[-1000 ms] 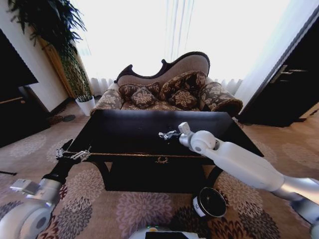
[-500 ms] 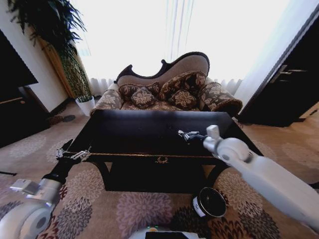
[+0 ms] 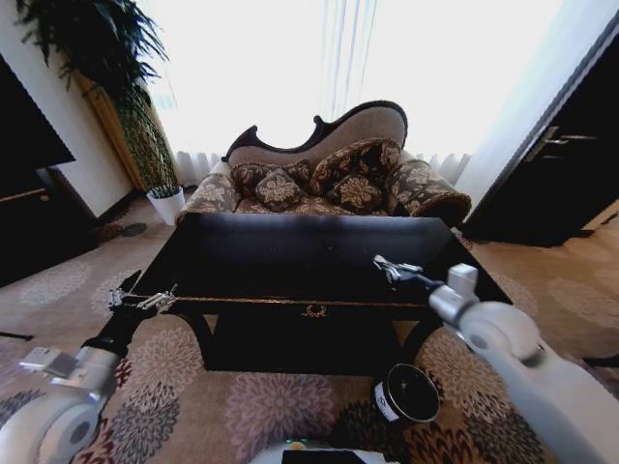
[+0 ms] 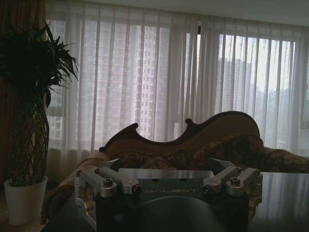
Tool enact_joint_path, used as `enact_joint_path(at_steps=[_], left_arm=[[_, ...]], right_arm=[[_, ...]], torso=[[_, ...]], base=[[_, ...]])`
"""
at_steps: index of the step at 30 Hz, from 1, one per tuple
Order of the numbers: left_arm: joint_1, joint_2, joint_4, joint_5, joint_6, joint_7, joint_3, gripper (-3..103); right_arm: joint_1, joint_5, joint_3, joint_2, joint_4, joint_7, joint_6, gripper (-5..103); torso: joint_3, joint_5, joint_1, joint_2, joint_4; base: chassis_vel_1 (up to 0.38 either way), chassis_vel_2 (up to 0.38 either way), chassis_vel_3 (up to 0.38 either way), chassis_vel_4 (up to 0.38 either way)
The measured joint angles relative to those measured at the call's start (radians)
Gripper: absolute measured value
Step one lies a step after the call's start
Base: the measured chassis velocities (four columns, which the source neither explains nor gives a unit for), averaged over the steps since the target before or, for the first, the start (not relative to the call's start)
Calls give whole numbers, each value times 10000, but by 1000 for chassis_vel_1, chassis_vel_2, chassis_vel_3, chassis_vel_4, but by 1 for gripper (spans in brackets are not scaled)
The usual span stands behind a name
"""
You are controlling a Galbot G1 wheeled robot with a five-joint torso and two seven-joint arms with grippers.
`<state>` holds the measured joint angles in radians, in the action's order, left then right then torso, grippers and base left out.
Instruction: Move to the front of the table and place the trash on the table into the trash bin.
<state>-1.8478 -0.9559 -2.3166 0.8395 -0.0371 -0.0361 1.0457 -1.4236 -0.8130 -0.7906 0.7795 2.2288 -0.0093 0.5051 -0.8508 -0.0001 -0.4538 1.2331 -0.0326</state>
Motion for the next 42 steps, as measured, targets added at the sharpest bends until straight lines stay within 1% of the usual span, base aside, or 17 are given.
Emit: enact_joint_path(at_steps=[1,3,6,7,9,10,15,16,20,26,30,31,33,35,38,39,42], left_arm=[[0,0,0,0,0,-2,0,100],[0,0,0,0,0,-2,0,100],[0,0,0,0,0,-1,0,100],[0,0,0,0,0,-2,0,100],[0,-1,-1,0,0,-1,0,100],[0,-1,-1,0,0,-1,0,100],[0,0,0,0,0,-1,0,100],[0,0,0,0,0,-1,0,100],[0,0,0,0,0,-1,0,100],[0,0,0,0,0,-1,0,100],[0,0,0,0,0,-2,0,100],[0,0,0,0,0,-2,0,100],[0,0,0,0,0,-1,0,100],[0,0,0,0,0,-1,0,100],[0,0,0,0,0,-1,0,100],[0,0,0,0,0,-1,0,100],[0,0,0,0,0,-1,0,100]], right_arm=[[-233,101,-225,166,70,-70,-89,0],[-1238,699,-954,896,335,-416,-652,0],[-1731,1059,-1211,1286,400,-586,-1055,0],[-2110,1230,-1407,1644,457,-680,-1397,0],[-2474,1365,-1552,2018,461,-757,-1749,0],[-2474,1365,-1552,2018,461,-757,-1749,0],[-3043,1958,-1724,3254,30,-994,-2755,0],[-3043,1958,-1724,3254,30,-994,-2755,0],[-3103,2568,-1809,4176,-584,-1209,-3366,0],[-3140,2770,-1789,4638,-971,-1355,-4046,0],[-3190,2920,-1435,5067,-1436,-1548,-5210,0],[-3190,2920,-1435,5067,-1436,-1548,-5210,0],[-3148,3152,-1221,5143,-2098,-1662,-5983,0],[-3127,3185,-1179,5146,-2252,-1680,-6120,0],[-2760,3434,-864,5106,-3665,-1865,-7537,0],[-2760,3434,-864,5106,-3665,-1865,-7537,0],[-2472,3397,-570,5049,-4619,-1885,-8061,0]], torso=[[0,1,0,0,-1],[0,-2,0,0,0],[0,-1,0,0,-2],[1,-3,0,1,0],[0,-1,0,0,1],[0,-1,0,0,1],[0,-2,0,0,0],[0,-2,0,0,0],[0,0,0,0,0],[0,-2,-2,0,1],[0,-2,-1,1,1],[0,-2,-1,1,1],[0,-2,-1,1,1],[0,-2,-1,1,1],[-1,1,-1,0,1],[-1,1,-1,0,1],[-1,-2,-1,0,1]], base=[[0,0,0,0],[0,0,0,0],[0,0,0,0],[0,0,0,0],[0,0,0,0],[0,0,0,0],[0,0,0,0],[0,0,0,0],[0,0,0,0],[0,0,0,0],[0,0,0,0],[0,0,0,0],[0,0,0,0],[0,0,0,0],[0,0,0,0],[0,0,0,0],[0,0,0,0]])
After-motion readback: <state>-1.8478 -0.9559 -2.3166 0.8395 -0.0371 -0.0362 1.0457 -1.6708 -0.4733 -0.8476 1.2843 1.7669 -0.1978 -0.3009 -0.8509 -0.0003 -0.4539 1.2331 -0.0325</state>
